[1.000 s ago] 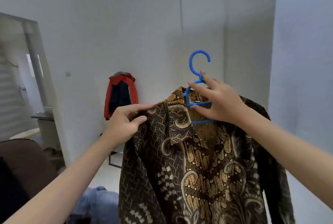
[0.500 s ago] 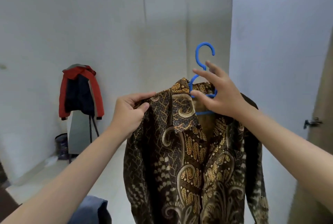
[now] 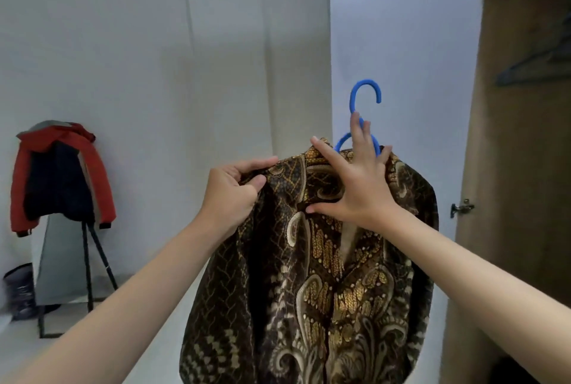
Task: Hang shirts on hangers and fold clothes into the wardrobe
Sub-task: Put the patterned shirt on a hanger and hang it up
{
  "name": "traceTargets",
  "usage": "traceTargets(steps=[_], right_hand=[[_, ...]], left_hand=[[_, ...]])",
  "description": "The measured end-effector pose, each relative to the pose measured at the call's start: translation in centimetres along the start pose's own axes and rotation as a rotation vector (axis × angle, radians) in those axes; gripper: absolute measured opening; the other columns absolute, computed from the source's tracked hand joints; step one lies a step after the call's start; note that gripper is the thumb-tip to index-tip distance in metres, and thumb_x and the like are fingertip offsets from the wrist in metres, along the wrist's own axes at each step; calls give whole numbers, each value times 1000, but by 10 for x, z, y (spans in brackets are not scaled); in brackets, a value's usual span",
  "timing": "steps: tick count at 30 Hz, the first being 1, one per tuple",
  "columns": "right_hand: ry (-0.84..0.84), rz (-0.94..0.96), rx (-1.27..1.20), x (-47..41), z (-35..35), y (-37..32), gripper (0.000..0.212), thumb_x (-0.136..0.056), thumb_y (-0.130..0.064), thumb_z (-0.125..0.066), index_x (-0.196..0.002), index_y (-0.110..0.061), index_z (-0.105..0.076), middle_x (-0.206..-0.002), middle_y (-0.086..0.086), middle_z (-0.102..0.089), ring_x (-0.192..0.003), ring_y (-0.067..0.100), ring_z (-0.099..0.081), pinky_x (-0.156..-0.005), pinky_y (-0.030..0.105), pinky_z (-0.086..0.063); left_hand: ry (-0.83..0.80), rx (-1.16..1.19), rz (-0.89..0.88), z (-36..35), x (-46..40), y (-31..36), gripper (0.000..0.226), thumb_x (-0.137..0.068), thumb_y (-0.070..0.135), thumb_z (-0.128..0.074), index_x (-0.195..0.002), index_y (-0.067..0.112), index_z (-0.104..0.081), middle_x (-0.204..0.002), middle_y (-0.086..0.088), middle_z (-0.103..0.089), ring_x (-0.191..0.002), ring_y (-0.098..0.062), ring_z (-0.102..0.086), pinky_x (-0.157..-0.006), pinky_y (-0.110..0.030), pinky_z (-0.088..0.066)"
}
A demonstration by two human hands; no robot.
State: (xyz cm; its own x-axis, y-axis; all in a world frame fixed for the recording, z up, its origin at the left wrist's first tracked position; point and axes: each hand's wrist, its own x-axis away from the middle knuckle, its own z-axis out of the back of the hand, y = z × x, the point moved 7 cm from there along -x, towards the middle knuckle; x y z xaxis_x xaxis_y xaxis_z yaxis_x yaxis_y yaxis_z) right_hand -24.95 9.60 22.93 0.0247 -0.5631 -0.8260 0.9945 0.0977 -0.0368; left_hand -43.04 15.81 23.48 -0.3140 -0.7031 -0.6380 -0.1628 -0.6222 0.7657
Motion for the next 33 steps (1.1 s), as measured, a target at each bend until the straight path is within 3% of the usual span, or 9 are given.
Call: traceTargets(steps=[5, 9, 17, 23, 25, 27, 30, 33], right_hand=[[51, 71, 136, -5, 11, 74, 104, -59, -65, -73, -147, -35, -25, -156, -5, -26, -148, 28, -1, -98, 76, 4], [129, 87, 195, -10, 24, 135, 96, -60, -56, -75, -144, -31, -34, -148, -3, -41, -146, 33, -10, -93, 82, -2], [86, 65, 348, -25, 45, 246, 94, -59, -54, -71, -143, -31, -36, -148, -6, -41, -145, 42, -8, -90, 84, -3], [77, -46, 360, -34, 61, 320, 94, -59, -43, -81, -142, -36, -38, -151, -6, -34, -146, 38, -2, -93, 83, -3], [113, -117, 337, -35, 67, 344, 92, -59, -38, -83, -140, -40, -39, -153, -2, -29, -146, 36, -9, -96, 80, -4], [146, -156, 304, -39, 71, 368, 91, -60, -34, -82, -140, -43, -38, -153, 1, -26, -141, 34, -24, -100, 79, -16], [174, -158, 200, -43, 78, 399, 92, -62, -28, -82, -140, -44, -36, -155, 0, -18, -133, 26, -39, -100, 57, -42], [200, -178, 205, -49, 86, 424, 91, -63, -21, -84, -139, -44, -39, -156, 3, -11, -130, 11, -38, -98, 36, -44]], left_hand=[[-67, 48, 3, -66, -37, -20, 33, -88, -10, -52, -99, 14, -71, -99, -1, -72, -95, -11, -68, -87, -20, -52], [-125, 100, -22, -124, -70, -34, 35, -88, -9, -53, -95, 19, -72, -98, 0, -73, -94, -11, -68, -84, -18, -52], [-200, 116, -90, -230, -132, -58, 36, -88, -5, -55, -96, 26, -71, -105, 4, -71, -101, -9, -66, -91, -23, -50], [-273, 107, -160, -301, -176, -67, 39, -87, -4, -57, -94, 32, -70, -105, 8, -70, -106, -6, -63, -100, -29, -46], [-283, 150, -155, -324, -192, -71, 39, -87, -5, -57, -93, 31, -71, -104, 8, -70, -106, -7, -63, -102, -32, -45], [-293, 211, -141, -346, -209, -76, 39, -87, -6, -56, -93, 30, -71, -103, 7, -70, -105, -8, -64, -102, -34, -46], [-318, 265, -150, -377, -232, -79, 36, -87, -7, -56, -100, 24, -70, -107, 2, -69, -106, -8, -63, -102, -33, -46], [-349, 271, -200, -404, -252, -78, 35, -86, -6, -57, -105, 22, -67, -107, 4, -68, -107, -6, -62, -104, -32, -44]])
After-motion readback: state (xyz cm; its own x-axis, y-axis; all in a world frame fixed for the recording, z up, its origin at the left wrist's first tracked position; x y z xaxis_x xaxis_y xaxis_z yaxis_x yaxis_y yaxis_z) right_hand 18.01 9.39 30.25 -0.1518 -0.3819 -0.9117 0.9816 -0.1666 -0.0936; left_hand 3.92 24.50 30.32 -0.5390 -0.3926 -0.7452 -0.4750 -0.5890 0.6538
